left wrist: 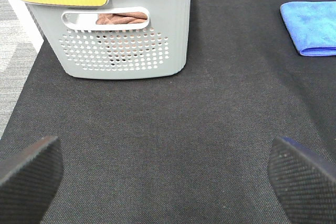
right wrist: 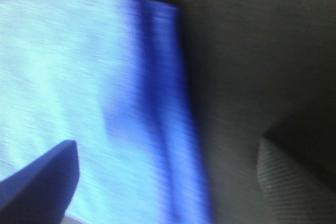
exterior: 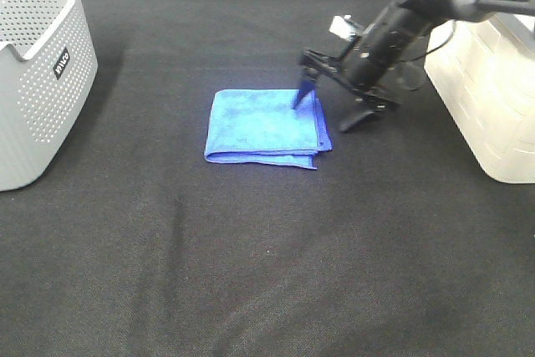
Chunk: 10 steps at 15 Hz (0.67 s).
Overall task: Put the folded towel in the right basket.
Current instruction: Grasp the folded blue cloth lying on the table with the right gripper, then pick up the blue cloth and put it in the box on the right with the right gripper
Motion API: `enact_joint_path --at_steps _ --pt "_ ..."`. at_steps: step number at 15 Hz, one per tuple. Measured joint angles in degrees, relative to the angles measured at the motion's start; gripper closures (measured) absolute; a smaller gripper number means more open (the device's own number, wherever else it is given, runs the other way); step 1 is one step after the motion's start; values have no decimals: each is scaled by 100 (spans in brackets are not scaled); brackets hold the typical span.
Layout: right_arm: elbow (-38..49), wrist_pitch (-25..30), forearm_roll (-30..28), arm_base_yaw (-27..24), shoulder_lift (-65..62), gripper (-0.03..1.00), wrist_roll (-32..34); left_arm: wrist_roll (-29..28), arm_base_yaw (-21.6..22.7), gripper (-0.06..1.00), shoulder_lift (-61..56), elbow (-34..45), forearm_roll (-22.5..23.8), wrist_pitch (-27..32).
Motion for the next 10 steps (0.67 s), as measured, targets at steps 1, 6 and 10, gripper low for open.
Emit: enact_joint_path --at_steps 1,6,10 --pt "-34 -149 178 195 86 9 0 0 0 -4 0 0 0 0" --pt "-52 -888 378 905 264 66 0 0 0 -4 0 0 0 0" --pt "-739 -155 74 917 269 78 -172 0 0 -4 0 0 0 0"
